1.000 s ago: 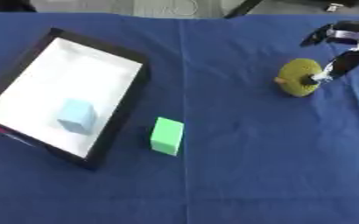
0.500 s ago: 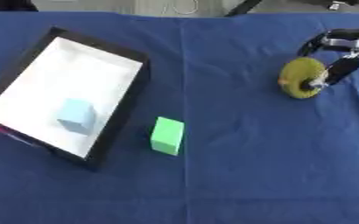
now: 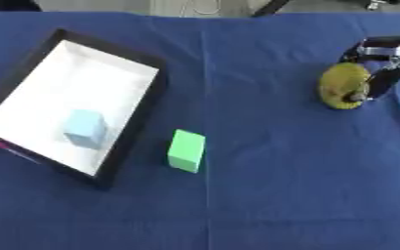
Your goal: Pick up objects on the table and place them in the box.
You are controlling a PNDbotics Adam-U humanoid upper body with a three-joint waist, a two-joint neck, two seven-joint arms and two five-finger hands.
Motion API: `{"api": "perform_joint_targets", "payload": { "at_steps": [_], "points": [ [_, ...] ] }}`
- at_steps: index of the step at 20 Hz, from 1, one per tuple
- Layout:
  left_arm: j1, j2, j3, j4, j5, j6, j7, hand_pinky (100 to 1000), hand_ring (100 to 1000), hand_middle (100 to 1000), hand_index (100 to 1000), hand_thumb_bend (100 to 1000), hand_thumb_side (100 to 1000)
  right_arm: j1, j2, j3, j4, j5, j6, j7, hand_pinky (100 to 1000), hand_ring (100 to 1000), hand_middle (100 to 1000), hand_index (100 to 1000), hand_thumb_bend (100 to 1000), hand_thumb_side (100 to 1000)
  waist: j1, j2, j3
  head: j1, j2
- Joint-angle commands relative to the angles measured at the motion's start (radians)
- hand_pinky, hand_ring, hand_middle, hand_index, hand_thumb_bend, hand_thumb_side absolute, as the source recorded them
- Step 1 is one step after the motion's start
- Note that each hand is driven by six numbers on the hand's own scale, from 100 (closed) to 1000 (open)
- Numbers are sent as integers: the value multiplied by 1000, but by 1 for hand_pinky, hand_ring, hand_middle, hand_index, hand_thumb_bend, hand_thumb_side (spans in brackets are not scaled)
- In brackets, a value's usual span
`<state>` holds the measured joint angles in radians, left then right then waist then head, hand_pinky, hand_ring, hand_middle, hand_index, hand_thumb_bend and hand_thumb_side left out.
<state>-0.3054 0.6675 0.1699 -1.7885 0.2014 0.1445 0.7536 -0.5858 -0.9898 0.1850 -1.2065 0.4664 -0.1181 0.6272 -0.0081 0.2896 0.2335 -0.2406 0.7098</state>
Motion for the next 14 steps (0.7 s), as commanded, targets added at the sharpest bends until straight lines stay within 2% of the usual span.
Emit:
{"api": "perform_joint_targets", "payload": {
  "at_steps": [1, 2, 7, 14],
  "points": [
    [-2, 25, 16, -10, 1, -4, 1, 667, 789, 852, 873, 563, 594, 3, -37, -19, -41, -51, 0, 0, 846, 725, 492, 647, 315, 100, 13, -4, -2, 0, 3],
    [-1, 26, 17, -10, 1, -4, 2, 668, 789, 852, 873, 563, 594, 8, -43, -24, -56, -67, 2, -7, 845, 739, 485, 640, 314, 100, 13, -5, -3, 1, 3],
    [1, 29, 18, -10, -1, -5, 3, 668, 789, 850, 873, 561, 594, 29, -75, -52, -148, -128, 16, -52, 832, 696, 434, 586, 305, 100, 10, -11, -7, 3, 3],
    [3, 33, 19, -11, -4, -6, 3, 670, 790, 850, 874, 559, 594, 37, -100, -77, -231, -162, 54, -86, 821, 666, 404, 555, 287, 100, 6, -19, -9, 2, 3]
  ]
}}
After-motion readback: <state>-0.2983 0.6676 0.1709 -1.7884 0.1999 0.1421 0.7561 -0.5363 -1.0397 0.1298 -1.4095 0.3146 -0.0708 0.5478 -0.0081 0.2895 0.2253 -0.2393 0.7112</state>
